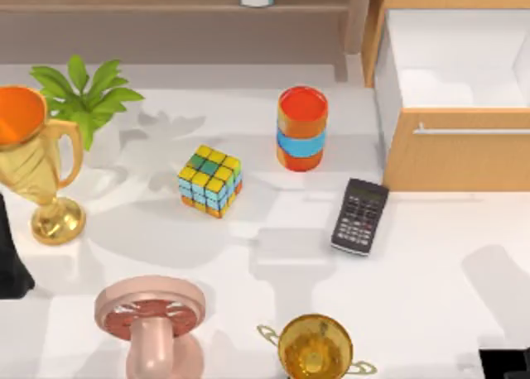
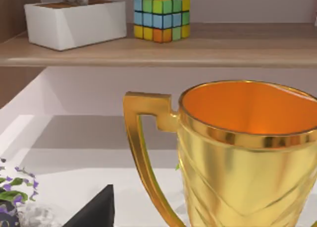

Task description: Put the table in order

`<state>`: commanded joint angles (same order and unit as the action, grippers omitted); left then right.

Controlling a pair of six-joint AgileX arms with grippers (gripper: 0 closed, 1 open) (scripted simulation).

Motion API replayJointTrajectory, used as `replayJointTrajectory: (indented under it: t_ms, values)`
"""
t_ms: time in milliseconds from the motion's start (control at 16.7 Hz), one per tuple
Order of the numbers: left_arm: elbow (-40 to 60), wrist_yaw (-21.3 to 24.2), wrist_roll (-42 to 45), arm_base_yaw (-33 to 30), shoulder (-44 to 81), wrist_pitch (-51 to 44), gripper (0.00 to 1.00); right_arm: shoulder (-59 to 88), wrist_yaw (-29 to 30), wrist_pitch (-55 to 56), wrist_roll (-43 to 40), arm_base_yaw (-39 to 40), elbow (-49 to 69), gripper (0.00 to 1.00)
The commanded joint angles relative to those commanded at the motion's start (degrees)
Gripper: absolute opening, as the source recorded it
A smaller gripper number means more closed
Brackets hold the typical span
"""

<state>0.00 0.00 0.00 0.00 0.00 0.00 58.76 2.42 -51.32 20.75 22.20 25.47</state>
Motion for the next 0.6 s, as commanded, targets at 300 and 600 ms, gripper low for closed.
replayJointTrajectory:
  t_ms: [300,600]
  values:
    - [0.0,0.0,0.0,0.0,0.0,0.0,1.0,0.0,0.0,0.0,0.0,0.0,0.0,0.6]
    - [0.0,0.0,0.0,0.0,0.0,0.0,1.0,0.0,0.0,0.0,0.0,0.0,0.0,0.98]
